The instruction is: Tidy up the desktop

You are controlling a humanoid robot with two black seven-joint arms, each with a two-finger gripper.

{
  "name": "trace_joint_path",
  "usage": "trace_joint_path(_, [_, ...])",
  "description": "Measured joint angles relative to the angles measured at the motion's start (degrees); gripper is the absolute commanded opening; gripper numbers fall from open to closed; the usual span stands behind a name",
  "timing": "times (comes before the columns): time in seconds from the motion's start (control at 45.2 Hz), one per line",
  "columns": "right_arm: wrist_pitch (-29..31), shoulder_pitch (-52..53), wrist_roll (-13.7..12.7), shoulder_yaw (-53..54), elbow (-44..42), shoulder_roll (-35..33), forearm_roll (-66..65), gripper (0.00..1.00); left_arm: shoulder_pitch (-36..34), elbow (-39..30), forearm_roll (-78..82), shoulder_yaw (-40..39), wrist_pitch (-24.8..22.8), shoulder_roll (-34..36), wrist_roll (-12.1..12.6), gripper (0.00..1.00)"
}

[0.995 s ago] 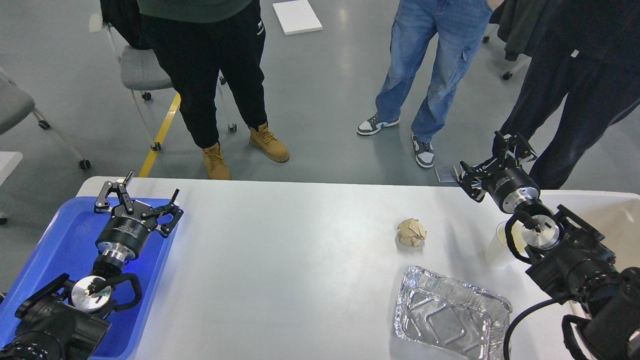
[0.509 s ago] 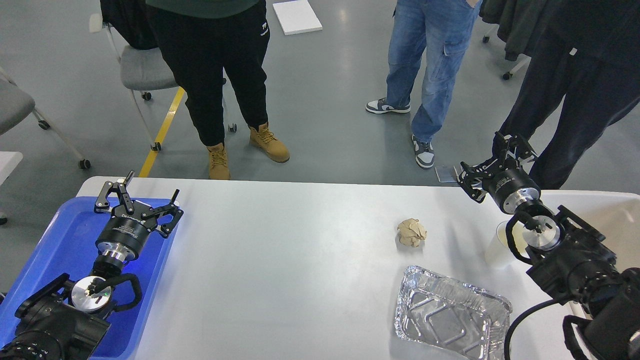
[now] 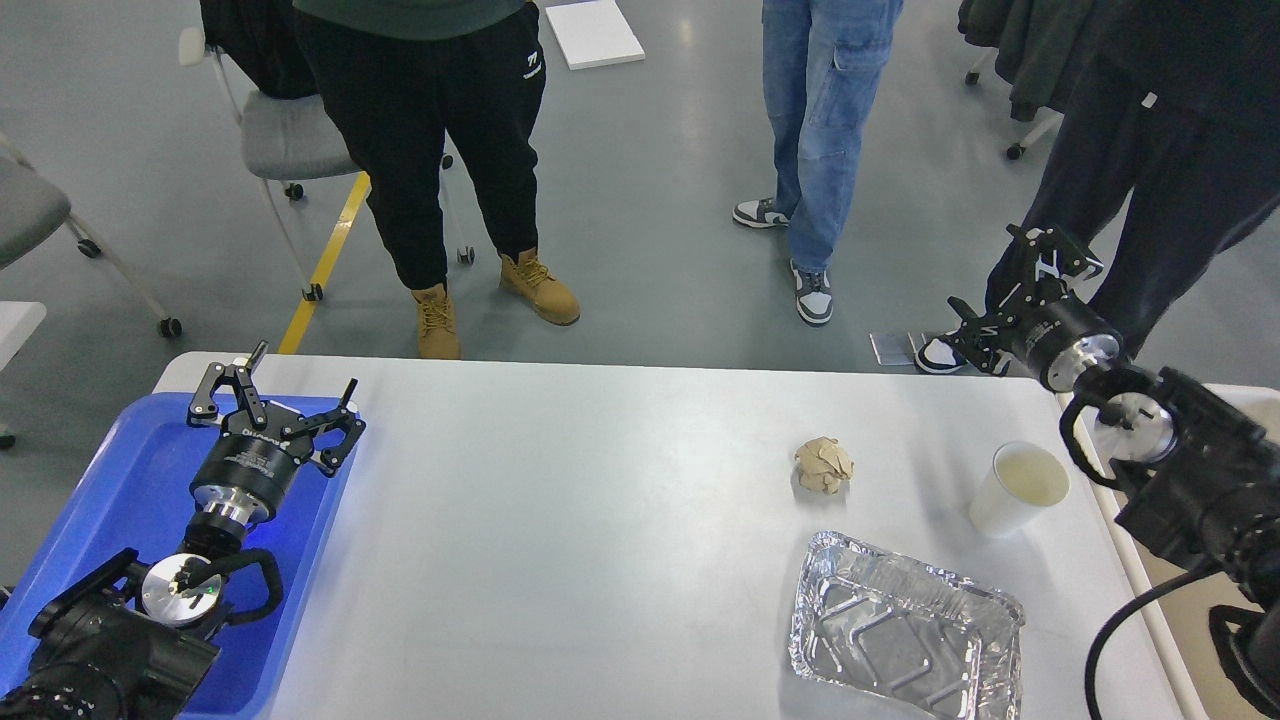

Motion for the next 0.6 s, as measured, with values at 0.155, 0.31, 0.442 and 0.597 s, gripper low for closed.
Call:
trace_joint_path(0.155, [-0.3,5.7,-0.4,-11.7,9.1,-8.6,-1.2,1.00,0.0,0.0,0.0,0.0,0.0,0.0,0.0,1.00])
trace_joint_path(0.31, [0.1,16.0,-0.7,-26.8,19.8,-17.5,-5.3,1.00,0.0,0.0,0.0,0.0,0.0,0.0,0.0,1.00])
trace_joint_path(0.442, [1.1,25.3,-0.7,-38.8,27.8,-22.9,-9.7,1.00,0.0,0.0,0.0,0.0,0.0,0.0,0.0,1.00])
trace_joint_path(0.597, [2.7,35.8,-0.4,-51.2,35.9,-26.9,-16.7,1.00,0.0,0.0,0.0,0.0,0.0,0.0,0.0,1.00])
